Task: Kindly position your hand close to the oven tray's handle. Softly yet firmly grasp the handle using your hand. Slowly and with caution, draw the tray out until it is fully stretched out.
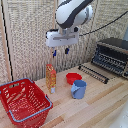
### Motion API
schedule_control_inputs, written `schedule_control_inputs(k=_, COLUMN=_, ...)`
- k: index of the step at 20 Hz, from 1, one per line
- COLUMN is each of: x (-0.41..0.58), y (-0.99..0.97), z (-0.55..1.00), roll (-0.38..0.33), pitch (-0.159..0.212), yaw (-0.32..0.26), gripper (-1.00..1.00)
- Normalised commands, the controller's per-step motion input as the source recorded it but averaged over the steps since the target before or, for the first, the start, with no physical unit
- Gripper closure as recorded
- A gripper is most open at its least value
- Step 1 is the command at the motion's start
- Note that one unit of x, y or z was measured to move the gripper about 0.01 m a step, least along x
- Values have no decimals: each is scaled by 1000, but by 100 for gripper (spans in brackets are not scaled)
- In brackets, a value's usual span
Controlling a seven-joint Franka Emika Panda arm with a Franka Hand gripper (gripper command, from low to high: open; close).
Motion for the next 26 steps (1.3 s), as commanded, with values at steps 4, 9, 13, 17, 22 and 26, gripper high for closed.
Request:
schedule_control_inputs(k=4, x=18, y=-187, z=38, roll=-143, pitch=-51, yaw=155, gripper=-100)
schedule_control_inputs(k=9, x=-29, y=-368, z=100, roll=-211, pitch=-53, yaw=168, gripper=-100)
schedule_control_inputs(k=13, x=-6, y=-213, z=144, roll=-230, pitch=-121, yaw=199, gripper=-100)
schedule_control_inputs(k=17, x=0, y=-153, z=71, roll=-236, pitch=-94, yaw=214, gripper=-100)
schedule_control_inputs(k=22, x=0, y=-31, z=88, roll=-292, pitch=-19, yaw=153, gripper=-100)
schedule_control_inputs(k=26, x=0, y=-3, z=88, roll=-310, pitch=7, yaw=-12, gripper=-100)
